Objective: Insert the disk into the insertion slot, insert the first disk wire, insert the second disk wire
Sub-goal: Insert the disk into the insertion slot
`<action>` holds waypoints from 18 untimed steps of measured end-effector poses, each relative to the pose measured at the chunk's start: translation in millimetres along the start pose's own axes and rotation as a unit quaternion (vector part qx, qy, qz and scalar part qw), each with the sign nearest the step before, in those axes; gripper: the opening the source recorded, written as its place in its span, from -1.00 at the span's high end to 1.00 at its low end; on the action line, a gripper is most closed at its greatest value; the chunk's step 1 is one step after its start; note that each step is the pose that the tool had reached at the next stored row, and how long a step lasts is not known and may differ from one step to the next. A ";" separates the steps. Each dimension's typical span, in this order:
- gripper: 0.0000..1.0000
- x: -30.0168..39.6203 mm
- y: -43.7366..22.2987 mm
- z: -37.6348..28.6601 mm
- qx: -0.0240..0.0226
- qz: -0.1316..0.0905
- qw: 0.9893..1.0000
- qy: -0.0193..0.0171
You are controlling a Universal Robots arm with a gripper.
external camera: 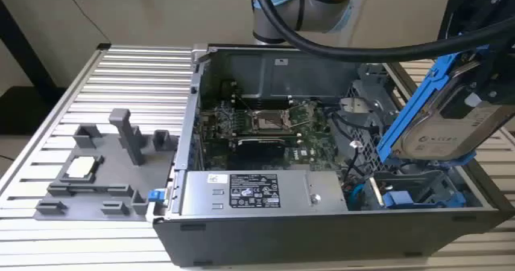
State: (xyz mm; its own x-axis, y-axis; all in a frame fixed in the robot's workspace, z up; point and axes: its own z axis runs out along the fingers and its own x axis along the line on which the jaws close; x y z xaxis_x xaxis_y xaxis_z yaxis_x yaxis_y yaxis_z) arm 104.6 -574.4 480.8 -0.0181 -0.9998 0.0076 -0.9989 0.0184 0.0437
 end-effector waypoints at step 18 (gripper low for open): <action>0.35 0.9 -0.5 6.8 0.003 0.000 1.000 0.000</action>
State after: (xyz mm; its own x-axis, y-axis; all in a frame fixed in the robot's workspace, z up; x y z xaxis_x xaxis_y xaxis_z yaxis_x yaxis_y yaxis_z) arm 104.8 -575.3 474.0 -0.0181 -0.9998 0.0071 -0.9991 0.0183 0.0370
